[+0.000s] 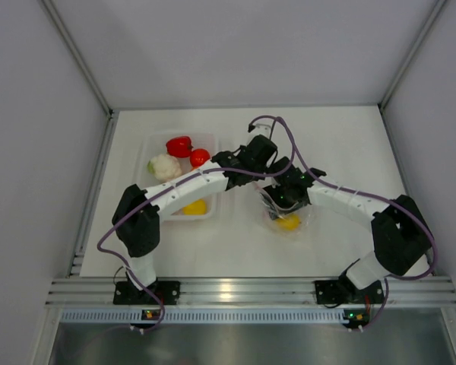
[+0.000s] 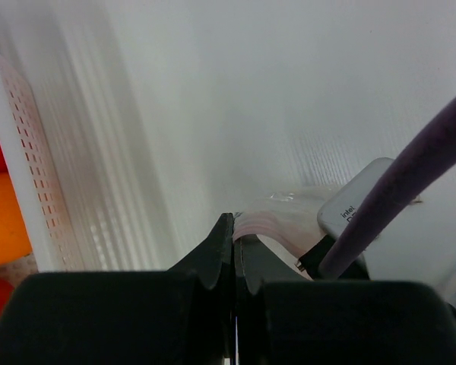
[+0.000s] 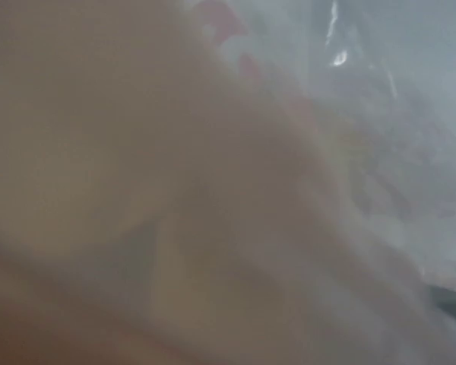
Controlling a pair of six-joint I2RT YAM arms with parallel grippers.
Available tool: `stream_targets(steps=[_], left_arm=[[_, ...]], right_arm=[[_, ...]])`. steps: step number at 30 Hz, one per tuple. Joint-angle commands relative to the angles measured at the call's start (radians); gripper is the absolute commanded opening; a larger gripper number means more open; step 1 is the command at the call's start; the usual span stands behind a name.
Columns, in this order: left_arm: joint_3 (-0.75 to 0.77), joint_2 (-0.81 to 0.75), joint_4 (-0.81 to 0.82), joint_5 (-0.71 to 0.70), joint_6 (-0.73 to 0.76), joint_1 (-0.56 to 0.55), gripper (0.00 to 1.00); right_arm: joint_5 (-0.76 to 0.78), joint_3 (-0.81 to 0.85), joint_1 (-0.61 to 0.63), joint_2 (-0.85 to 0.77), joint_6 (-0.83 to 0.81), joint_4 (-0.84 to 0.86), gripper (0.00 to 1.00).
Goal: Open the zip-top bag and remove the fake food
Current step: Pick up the fake fruit from the zipper food storage bag.
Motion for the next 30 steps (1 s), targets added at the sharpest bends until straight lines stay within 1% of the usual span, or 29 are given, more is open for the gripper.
stream_targets(steps=[1,4,5,8,10,13,14,17,19,21,23,24,25,27,28,30], left_arm=[[0.069,-0.018,0.051,-0.117,0.084,0.016,0.00],[0.093,-0.004,0.052,-0.156,0.138,0.016,0.00],[0.104,-0.001,0.052,-0.167,0.170,0.016,0.00],[0.144,0.016,0.052,-0.202,0.233,0.016,0.00],[0.184,0.025,0.052,-0.210,0.267,0.016,0.00],[0.237,0.042,0.055,-0.234,0.327,0.016,0.00],[0.254,0.051,0.054,-0.246,0.353,0.016,0.00],[0.291,0.074,0.057,-0.240,0.385,0.016,0.00],[0.287,0.079,0.055,-0.239,0.377,0.016,0.00],[0.267,0.072,0.057,-0.246,0.357,0.016,0.00],[0.215,0.062,0.060,-0.234,0.310,0.016,0.00],[0.195,0.053,0.060,-0.207,0.293,0.016,0.00],[0.176,0.049,0.060,-0.197,0.260,0.014,0.00],[0.113,0.039,0.061,-0.211,0.221,0.007,0.00],[0.094,0.034,0.060,-0.213,0.183,0.002,0.00],[0.061,0.033,0.060,-0.213,0.154,-0.010,0.00]], right_arm=[[-0.028,0.045,0.032,-0.029,-0.080,-0.151,0.72],[-0.032,0.061,0.032,-0.003,-0.115,-0.205,0.73],[-0.057,0.066,0.032,0.010,-0.121,-0.216,0.73],[-0.114,0.074,0.036,0.038,-0.149,-0.208,0.73],[-0.103,0.101,0.042,0.055,-0.141,-0.196,0.72],[-0.053,0.161,0.052,0.090,-0.109,-0.194,0.71],[0.028,0.178,0.053,0.104,-0.091,-0.190,0.71],[0.117,0.212,0.053,0.104,-0.040,-0.154,0.70],[0.171,0.198,0.053,0.093,-0.019,-0.121,0.70],[0.187,0.181,0.053,0.089,-0.002,-0.101,0.69],[0.123,0.141,0.052,0.087,-0.005,-0.081,0.67],[0.083,0.128,0.052,0.090,-0.025,-0.084,0.67],[0.023,0.106,0.052,0.104,-0.035,-0.098,0.67],[0.026,0.077,0.064,0.107,-0.042,-0.127,0.69],[0.026,0.042,0.067,0.106,-0.040,-0.121,0.70],[0.030,0.016,0.070,0.107,-0.031,-0.096,0.73]])
